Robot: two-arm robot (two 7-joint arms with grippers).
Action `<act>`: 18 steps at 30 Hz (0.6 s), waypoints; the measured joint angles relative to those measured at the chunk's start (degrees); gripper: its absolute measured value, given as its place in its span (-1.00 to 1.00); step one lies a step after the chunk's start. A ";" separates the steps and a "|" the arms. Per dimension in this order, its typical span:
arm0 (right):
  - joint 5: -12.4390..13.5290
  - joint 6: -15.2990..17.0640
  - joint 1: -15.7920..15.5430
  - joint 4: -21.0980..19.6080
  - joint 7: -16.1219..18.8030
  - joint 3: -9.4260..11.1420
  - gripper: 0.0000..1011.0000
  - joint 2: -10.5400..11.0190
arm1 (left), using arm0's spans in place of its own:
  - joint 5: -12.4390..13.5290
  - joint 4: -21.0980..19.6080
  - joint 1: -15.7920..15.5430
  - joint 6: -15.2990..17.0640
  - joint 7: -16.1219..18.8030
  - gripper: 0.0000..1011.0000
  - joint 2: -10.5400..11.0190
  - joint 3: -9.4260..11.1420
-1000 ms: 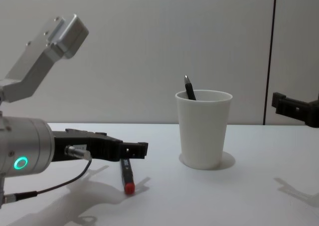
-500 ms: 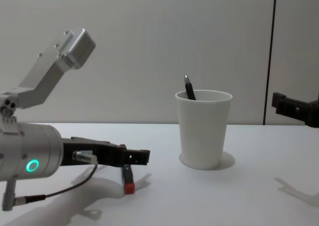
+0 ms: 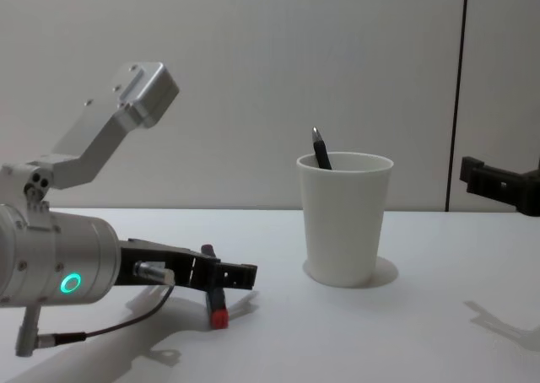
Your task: Place the pen into the pen holder.
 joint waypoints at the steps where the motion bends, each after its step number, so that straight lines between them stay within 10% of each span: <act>1: 0.00 0.00 0.00 0.00 0.00 0.00 0.98 0.00 | 0.12 0.03 -0.06 0.18 0.06 0.98 -0.04 0.04; 18: 0.00 0.00 0.00 0.00 0.00 0.00 0.98 0.00 | 1.66 0.15 -0.71 2.80 1.01 0.98 -0.86 0.29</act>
